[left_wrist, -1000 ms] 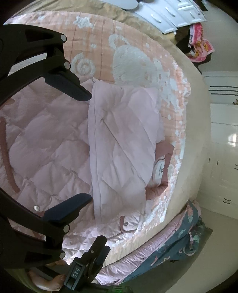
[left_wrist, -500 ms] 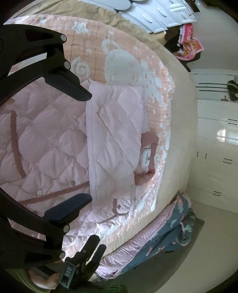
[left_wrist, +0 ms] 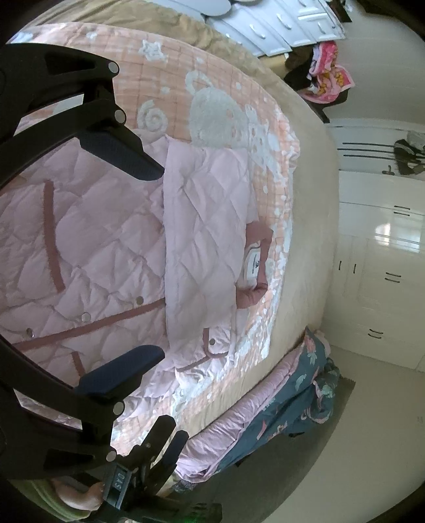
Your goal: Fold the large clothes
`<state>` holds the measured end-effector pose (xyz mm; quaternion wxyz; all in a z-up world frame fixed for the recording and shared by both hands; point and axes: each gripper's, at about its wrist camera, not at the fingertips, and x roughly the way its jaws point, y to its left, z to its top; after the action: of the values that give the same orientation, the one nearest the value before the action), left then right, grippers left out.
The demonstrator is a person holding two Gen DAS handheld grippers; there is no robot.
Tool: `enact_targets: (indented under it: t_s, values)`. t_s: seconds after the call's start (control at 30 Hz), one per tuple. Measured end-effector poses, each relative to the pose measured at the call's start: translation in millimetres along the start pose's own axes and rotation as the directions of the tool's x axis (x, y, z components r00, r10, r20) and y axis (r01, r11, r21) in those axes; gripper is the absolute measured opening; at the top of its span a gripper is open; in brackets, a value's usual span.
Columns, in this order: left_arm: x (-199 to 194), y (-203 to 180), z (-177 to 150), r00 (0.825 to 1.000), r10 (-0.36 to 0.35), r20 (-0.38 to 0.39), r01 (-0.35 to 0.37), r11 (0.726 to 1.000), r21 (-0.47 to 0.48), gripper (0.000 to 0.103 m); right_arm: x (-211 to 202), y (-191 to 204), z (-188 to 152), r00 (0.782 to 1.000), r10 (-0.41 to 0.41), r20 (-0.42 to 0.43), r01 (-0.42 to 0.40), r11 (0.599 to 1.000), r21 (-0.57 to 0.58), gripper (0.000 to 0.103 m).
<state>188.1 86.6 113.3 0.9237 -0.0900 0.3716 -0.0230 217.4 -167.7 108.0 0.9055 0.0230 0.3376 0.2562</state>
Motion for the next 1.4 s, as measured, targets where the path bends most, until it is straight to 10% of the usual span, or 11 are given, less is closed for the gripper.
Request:
enact_targets:
  t_s: [1.4]
  values:
    - [-3.2,30.8,-103.0,0.994,0.093,-0.06,-0.095,0.995,-0.039,0.095,-35.1,-44.5,-94.0,0.99,-0.107,-0.089,0.11,0.993,0.035,0.099]
